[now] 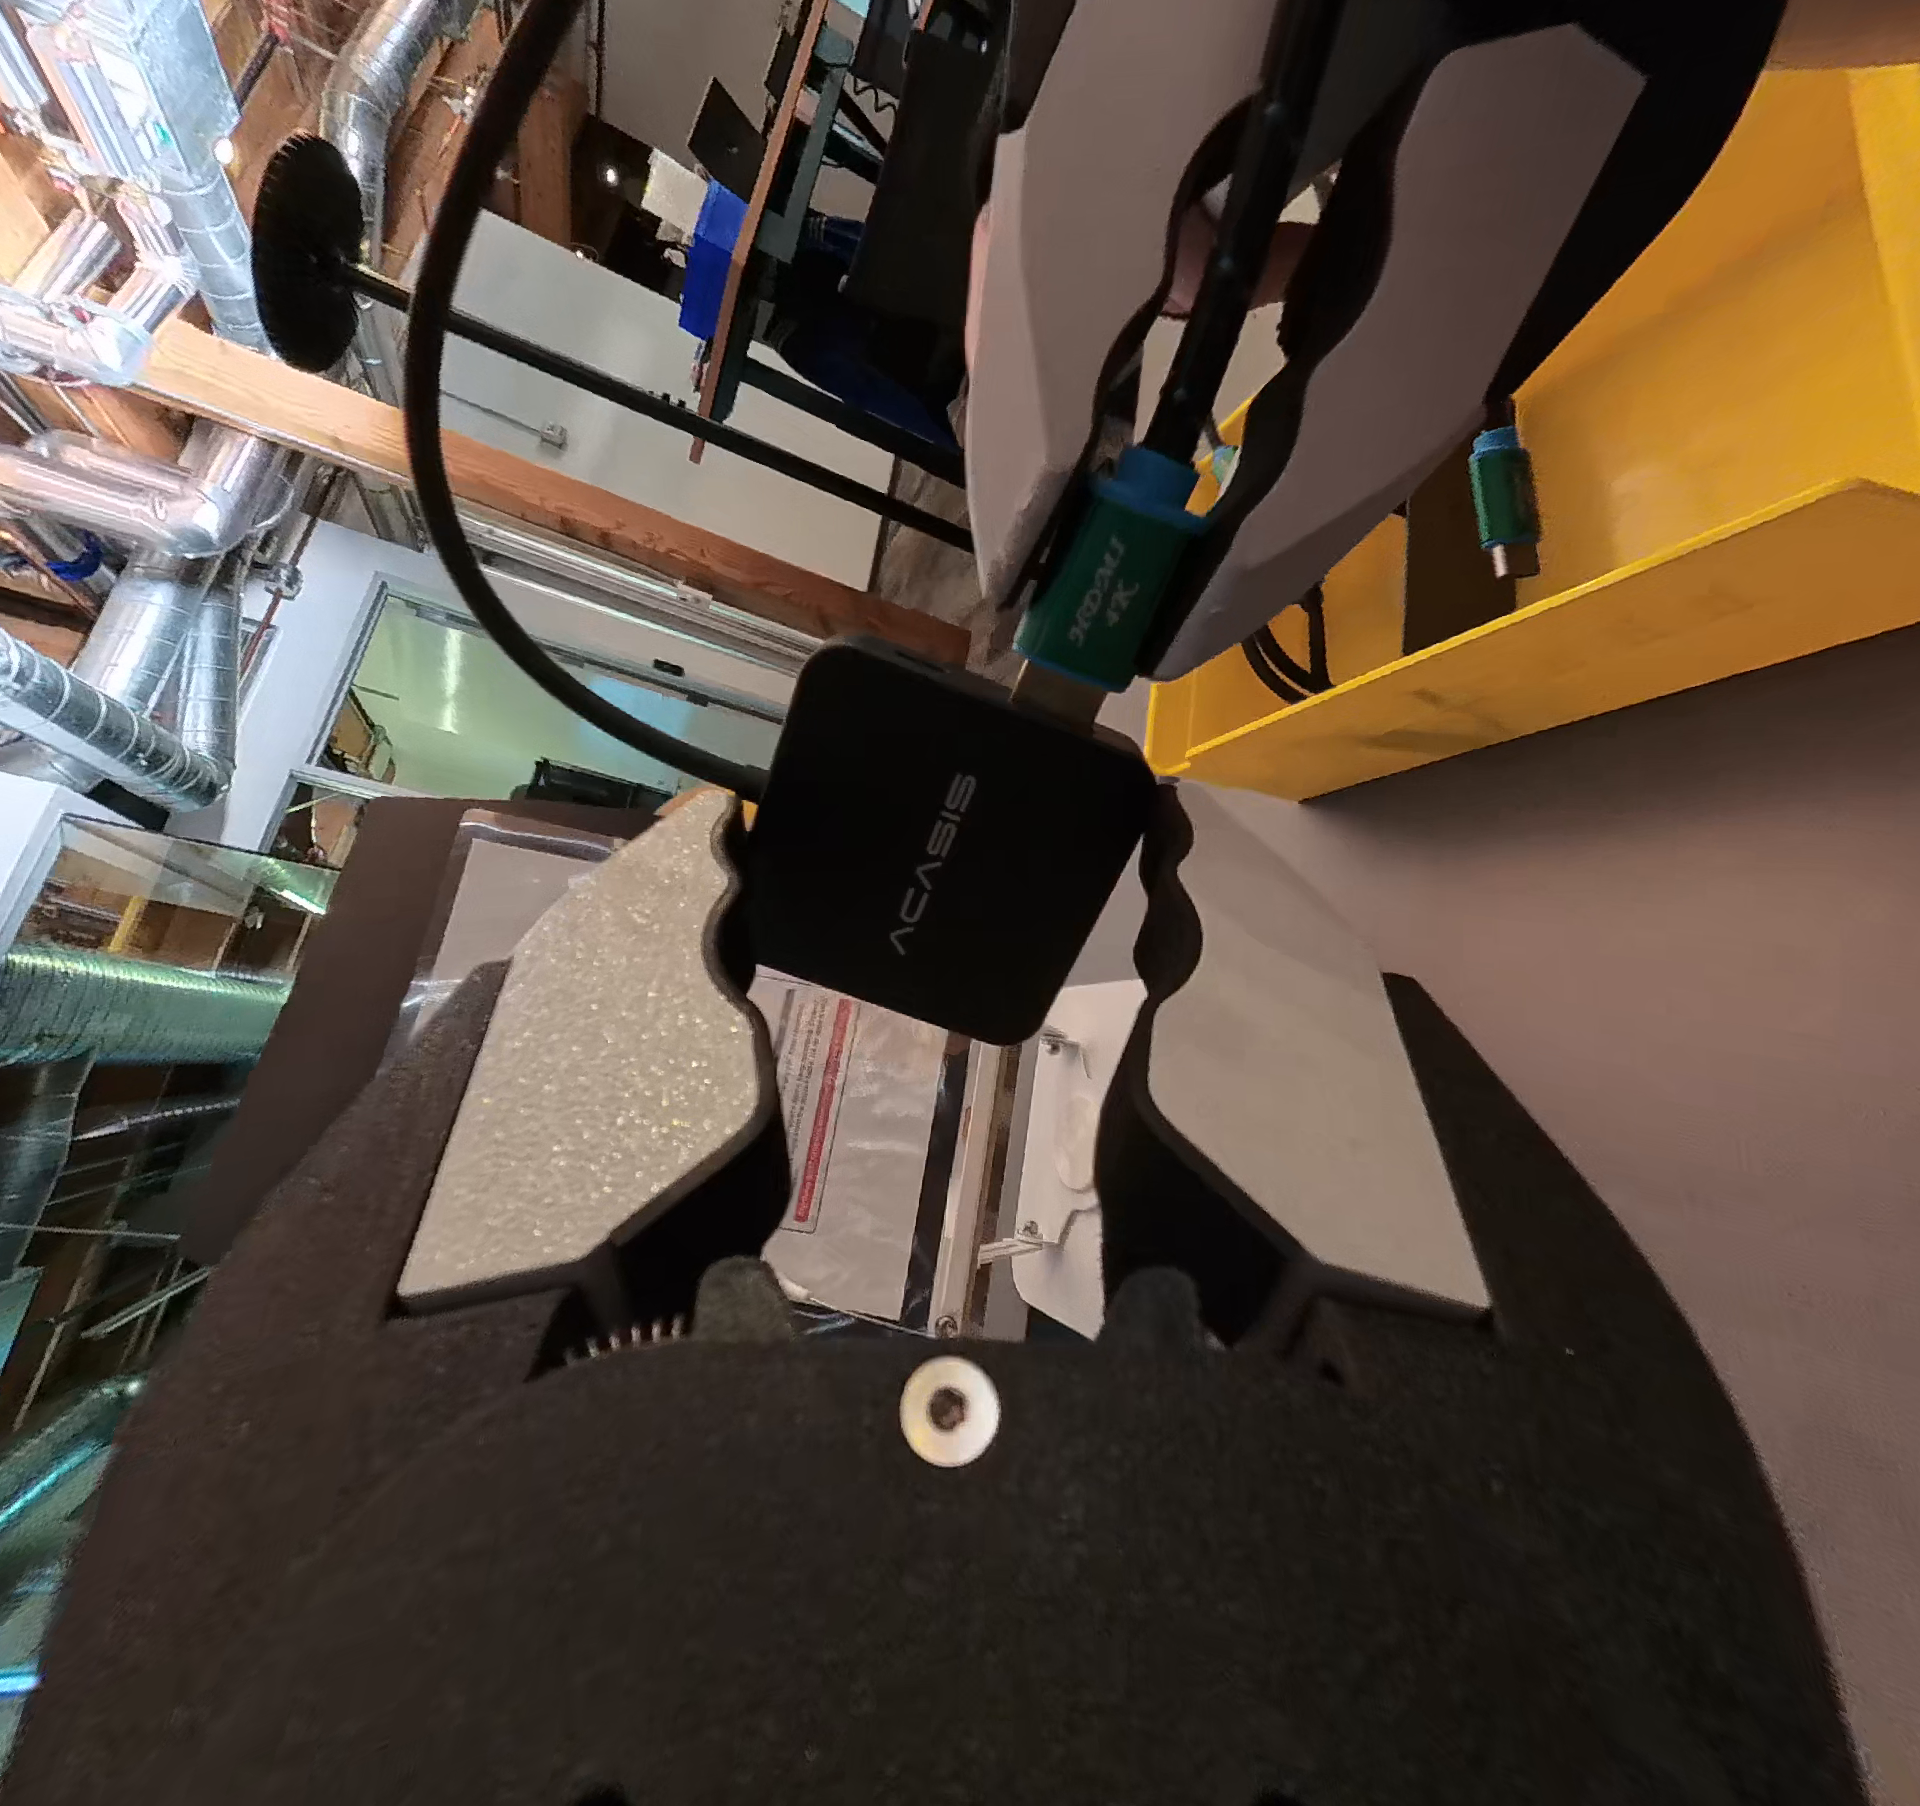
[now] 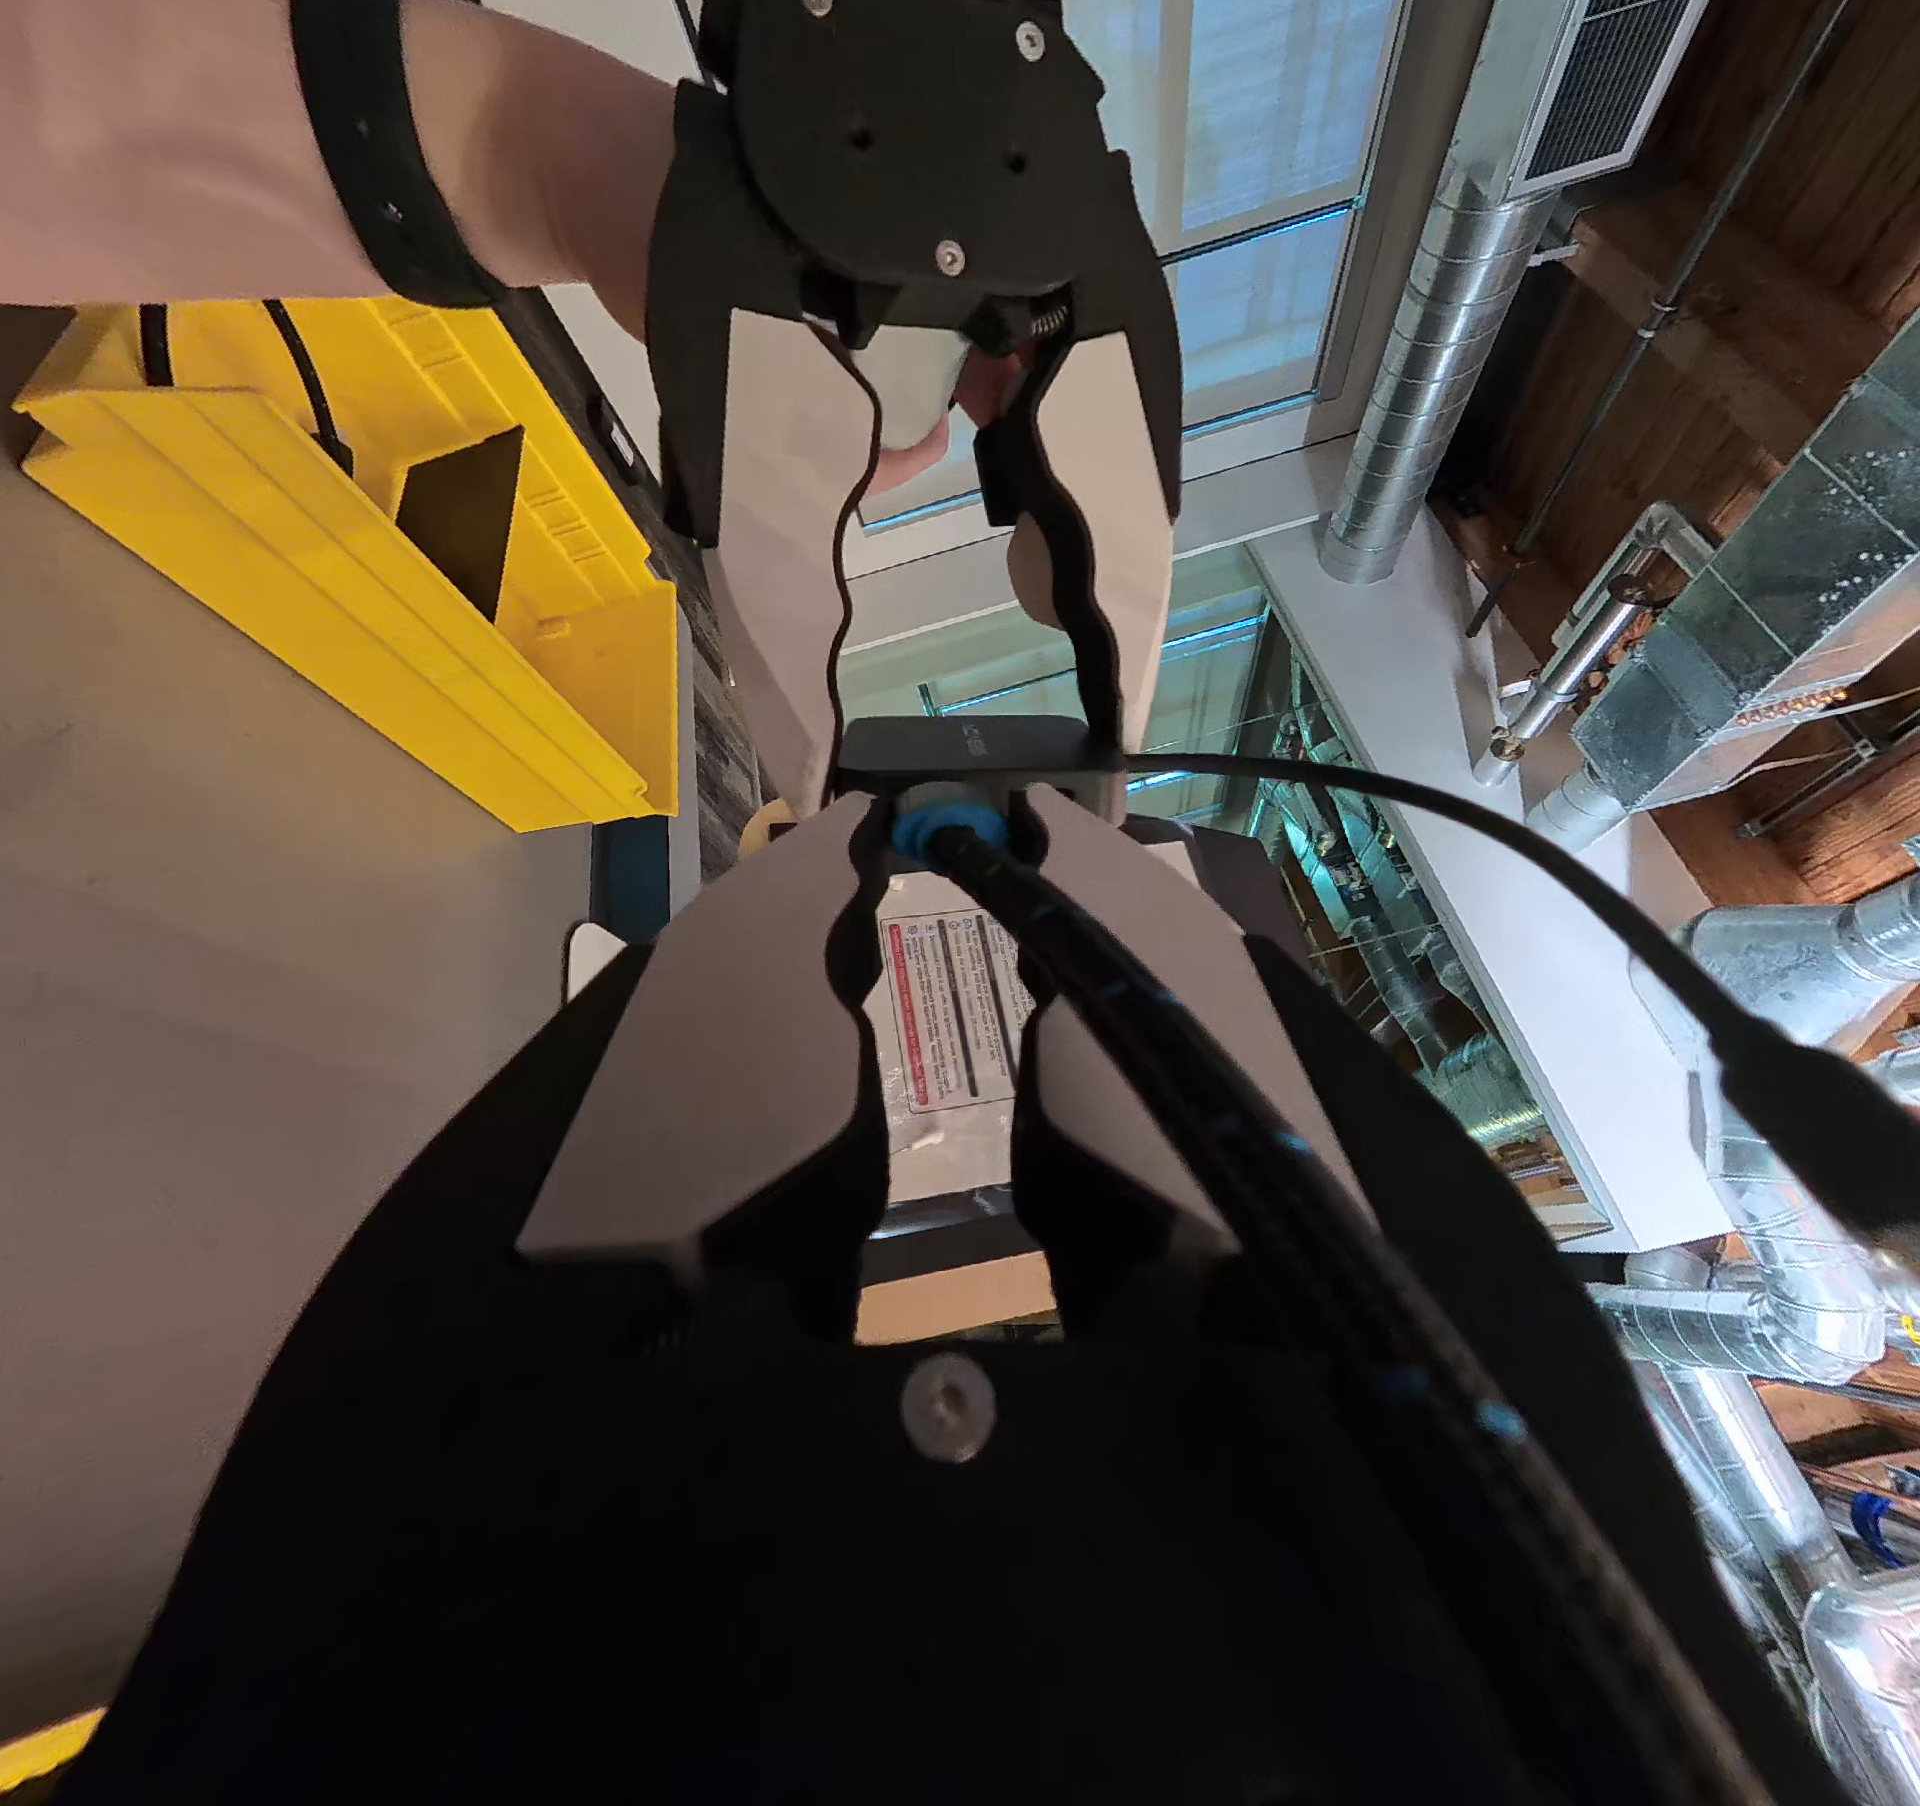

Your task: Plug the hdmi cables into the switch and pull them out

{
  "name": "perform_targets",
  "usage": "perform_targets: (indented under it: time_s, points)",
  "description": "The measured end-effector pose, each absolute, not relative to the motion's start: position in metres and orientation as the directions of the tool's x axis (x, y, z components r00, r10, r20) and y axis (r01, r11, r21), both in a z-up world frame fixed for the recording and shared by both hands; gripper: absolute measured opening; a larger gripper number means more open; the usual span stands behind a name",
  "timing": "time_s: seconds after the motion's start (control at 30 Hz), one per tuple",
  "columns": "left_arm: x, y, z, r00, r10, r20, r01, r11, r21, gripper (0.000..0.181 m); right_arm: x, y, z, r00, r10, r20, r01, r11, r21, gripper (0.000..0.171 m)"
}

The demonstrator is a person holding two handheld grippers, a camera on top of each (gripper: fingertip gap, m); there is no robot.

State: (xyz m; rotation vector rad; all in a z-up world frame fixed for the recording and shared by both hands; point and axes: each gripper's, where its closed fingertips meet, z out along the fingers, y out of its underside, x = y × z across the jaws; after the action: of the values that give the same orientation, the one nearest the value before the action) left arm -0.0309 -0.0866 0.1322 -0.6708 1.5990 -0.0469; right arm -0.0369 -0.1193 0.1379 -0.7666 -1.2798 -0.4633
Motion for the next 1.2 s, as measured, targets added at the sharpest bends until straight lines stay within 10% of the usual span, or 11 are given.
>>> perform_targets:
  time_s: [0.7,1.0,1.2]
  points:
    - [-0.038,-0.112,0.154,0.053,-0.300,-0.952,-0.437,0.851,-0.292,0.073,-0.045,-0.142,0.156,0.254,-0.104,0.962,0.650,0.754,-0.090,0.022]
    - [-0.015,-0.133,0.194,-0.165,0.016,-0.986,-0.536,0.838,0.104,0.072,-0.023,-0.163,0.189,0.386,-0.326,0.863,0.645,0.764,0.000,0.022]
    - [-0.009,-0.166,0.213,-0.206,0.033,-0.978,-0.512,0.848,0.137,0.072,-0.017,-0.194,0.207,0.486,-0.351,0.800,0.566,0.824,0.018,0.022]
